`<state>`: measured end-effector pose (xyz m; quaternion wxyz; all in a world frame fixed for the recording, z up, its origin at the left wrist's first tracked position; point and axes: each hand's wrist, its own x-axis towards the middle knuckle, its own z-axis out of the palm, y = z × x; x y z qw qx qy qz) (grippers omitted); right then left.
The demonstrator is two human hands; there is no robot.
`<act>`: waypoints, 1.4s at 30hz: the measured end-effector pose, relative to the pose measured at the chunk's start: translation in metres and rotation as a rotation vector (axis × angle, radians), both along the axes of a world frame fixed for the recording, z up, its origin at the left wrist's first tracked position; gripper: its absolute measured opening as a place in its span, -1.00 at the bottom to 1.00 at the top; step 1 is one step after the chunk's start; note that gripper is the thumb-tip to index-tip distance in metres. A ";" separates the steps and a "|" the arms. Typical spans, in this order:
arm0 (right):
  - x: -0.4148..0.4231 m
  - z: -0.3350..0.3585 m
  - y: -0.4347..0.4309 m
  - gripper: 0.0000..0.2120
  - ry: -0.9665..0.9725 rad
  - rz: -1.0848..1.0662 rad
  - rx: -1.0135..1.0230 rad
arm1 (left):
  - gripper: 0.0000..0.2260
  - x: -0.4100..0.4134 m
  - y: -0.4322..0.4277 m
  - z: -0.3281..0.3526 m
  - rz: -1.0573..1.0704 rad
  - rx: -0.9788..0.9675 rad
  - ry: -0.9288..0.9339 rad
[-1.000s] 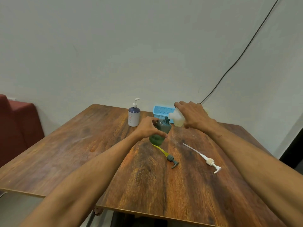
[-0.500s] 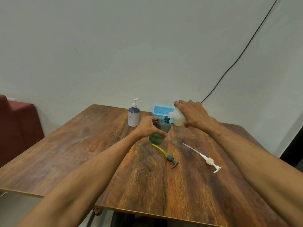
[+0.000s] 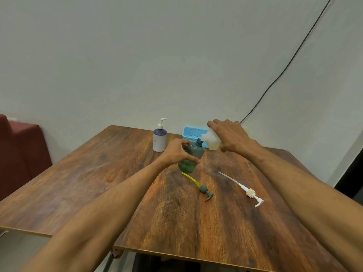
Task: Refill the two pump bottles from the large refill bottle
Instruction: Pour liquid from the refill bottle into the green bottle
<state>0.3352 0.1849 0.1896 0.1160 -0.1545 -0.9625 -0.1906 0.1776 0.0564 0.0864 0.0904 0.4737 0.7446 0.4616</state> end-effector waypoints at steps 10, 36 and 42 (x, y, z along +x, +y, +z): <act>0.002 0.004 -0.002 -0.33 -0.009 0.002 0.003 | -0.33 -0.002 0.002 -0.001 0.001 -0.001 -0.005; 0.000 0.005 -0.003 -0.39 -0.002 0.011 0.016 | -0.33 0.000 0.000 -0.001 0.015 0.009 0.001; -0.001 0.007 -0.004 -0.40 -0.003 0.010 0.030 | -0.35 0.001 -0.002 0.001 0.010 0.013 0.000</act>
